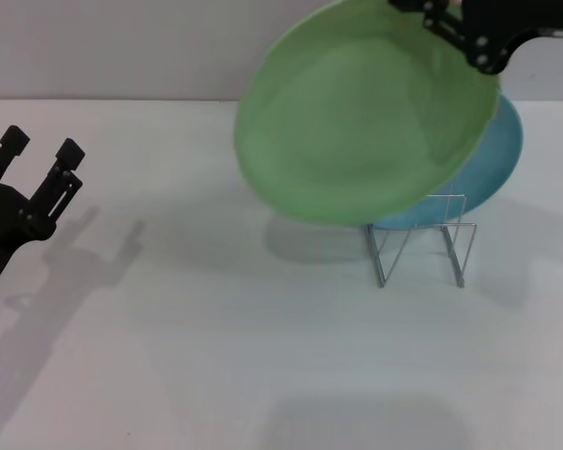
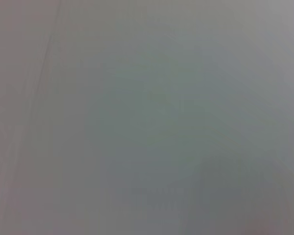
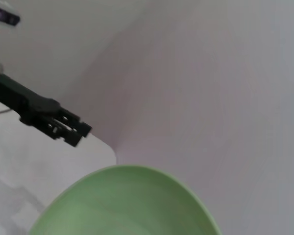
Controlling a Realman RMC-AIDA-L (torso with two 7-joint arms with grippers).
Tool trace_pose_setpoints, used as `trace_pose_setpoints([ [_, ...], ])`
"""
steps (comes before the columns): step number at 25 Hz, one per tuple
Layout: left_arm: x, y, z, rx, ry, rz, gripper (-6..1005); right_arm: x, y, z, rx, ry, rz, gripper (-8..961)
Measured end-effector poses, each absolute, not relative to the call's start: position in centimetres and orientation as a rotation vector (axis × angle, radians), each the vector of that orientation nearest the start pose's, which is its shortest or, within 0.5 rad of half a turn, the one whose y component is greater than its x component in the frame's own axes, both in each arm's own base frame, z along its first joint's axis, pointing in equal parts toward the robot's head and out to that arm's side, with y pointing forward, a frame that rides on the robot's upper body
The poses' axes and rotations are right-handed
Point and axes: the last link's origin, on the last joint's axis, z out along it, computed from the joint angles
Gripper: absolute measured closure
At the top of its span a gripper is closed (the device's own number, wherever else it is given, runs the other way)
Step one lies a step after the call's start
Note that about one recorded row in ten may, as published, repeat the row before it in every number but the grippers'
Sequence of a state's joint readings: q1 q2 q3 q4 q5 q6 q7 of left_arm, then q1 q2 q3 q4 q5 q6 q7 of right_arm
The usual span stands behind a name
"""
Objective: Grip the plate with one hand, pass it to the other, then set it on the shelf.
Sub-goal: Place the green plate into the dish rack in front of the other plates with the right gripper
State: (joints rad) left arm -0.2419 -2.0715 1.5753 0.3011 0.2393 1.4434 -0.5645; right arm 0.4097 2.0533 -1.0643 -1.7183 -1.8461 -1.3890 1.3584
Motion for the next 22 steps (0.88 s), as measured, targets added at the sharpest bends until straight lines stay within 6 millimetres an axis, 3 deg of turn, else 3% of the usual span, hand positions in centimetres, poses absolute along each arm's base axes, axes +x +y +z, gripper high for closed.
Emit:
trace_pose_setpoints([
  [12, -30.5, 28.2, 0.2, -1.778, -0.493, -1.126, 264, 13.2, 34.7, 12.4, -2.309, -0.663, 0.226, 915],
  [22, -30.5, 28.4, 0.1, -1.779, -0.5, -1.121, 264, 14.6, 34.4, 13.1, -2.286, -0.652, 0.192, 915],
])
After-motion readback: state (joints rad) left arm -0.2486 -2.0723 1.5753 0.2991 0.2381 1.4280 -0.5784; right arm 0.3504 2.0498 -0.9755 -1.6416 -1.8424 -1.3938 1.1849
